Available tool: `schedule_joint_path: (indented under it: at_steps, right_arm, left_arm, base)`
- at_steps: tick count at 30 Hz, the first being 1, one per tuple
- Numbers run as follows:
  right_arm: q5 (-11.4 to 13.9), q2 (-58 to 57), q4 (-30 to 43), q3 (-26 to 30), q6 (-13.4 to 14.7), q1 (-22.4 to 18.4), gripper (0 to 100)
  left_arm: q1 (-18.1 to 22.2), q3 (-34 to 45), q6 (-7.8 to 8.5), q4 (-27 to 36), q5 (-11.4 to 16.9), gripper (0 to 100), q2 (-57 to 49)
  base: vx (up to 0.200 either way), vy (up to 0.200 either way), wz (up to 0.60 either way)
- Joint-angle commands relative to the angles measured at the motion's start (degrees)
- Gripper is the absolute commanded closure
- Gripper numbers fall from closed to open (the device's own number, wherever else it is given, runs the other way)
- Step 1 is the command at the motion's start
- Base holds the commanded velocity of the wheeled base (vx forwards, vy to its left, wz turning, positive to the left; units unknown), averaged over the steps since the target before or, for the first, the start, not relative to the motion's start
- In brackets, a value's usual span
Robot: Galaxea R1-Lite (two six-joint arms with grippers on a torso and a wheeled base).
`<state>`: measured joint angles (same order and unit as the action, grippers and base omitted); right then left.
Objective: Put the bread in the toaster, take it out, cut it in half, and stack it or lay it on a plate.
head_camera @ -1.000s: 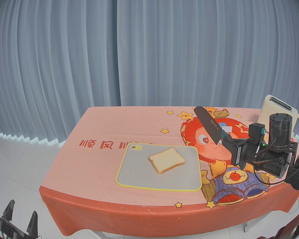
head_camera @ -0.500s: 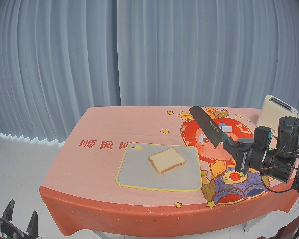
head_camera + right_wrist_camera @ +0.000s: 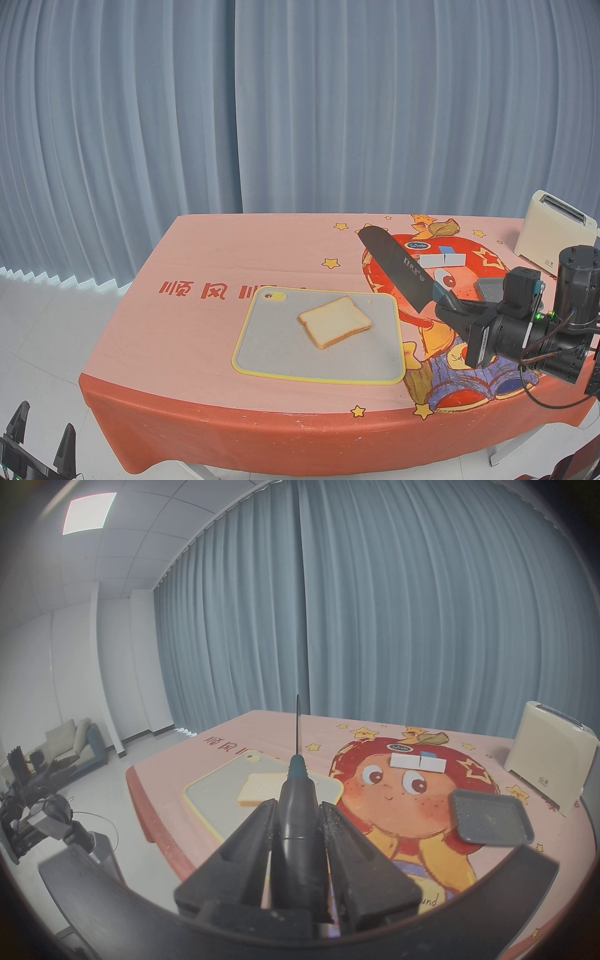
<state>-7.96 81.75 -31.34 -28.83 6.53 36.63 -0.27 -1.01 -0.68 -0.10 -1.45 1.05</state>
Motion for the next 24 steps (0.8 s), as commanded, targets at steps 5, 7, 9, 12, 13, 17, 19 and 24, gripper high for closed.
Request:
schedule_joint_path:
  at_steps: [5, 7, 9, 12, 13, 17, 19, 24]
  right_arm:
    - [1.98, 0.34, -0.12, 1.58, 0.06, 2.39, 100]
    - [1.98, 0.25, -0.12, 1.50, 0.06, 2.30, 100]
    - [1.98, -0.01, -0.12, 1.41, -0.03, 2.39, 100]
    - [1.90, -0.36, -0.21, 1.06, -0.03, 2.48, 100]
    - [1.90, -0.36, -0.21, 1.06, -0.03, 2.48, 100]
    - [2.07, -0.98, -0.12, 1.15, 0.06, 2.39, 100]
    - [2.07, -1.15, -0.12, 1.06, -0.03, 2.57, 100]
    - [3.30, -1.68, -0.12, 0.09, -0.03, 3.97, 100]
  left_arm:
    - [0.00, 1.01, -0.02, -0.08, -0.04, 0, 0.09]
    - [0.00, 1.01, -0.02, -0.08, -0.04, 0, 0.09]
    - [0.00, 1.01, -0.02, 0.01, -0.04, 0, 0.09]
    - [0.00, 1.01, -0.02, 0.01, -0.04, 0, 0.09]
    - [0.00, 1.01, -0.02, 0.01, -0.04, 0, 0.09]
    - [0.00, 1.01, -0.02, -0.08, -0.04, 0, 0.09]
    - [0.00, 1.01, -0.02, -0.08, -0.04, 0, 0.09]
    - [0.00, 1.01, -0.02, 0.01, -0.04, 0, 0.09]
  base:
    - [0.000, 0.000, 0.00]
    - [0.000, 0.000, 0.00]
    - [0.000, 0.000, 0.00]
    - [0.000, 0.000, 0.00]
    - [0.000, 0.000, 0.00]
    - [0.000, 0.000, 0.00]
    - [0.000, 0.000, 0.00]
    - [0.000, 0.000, 0.00]
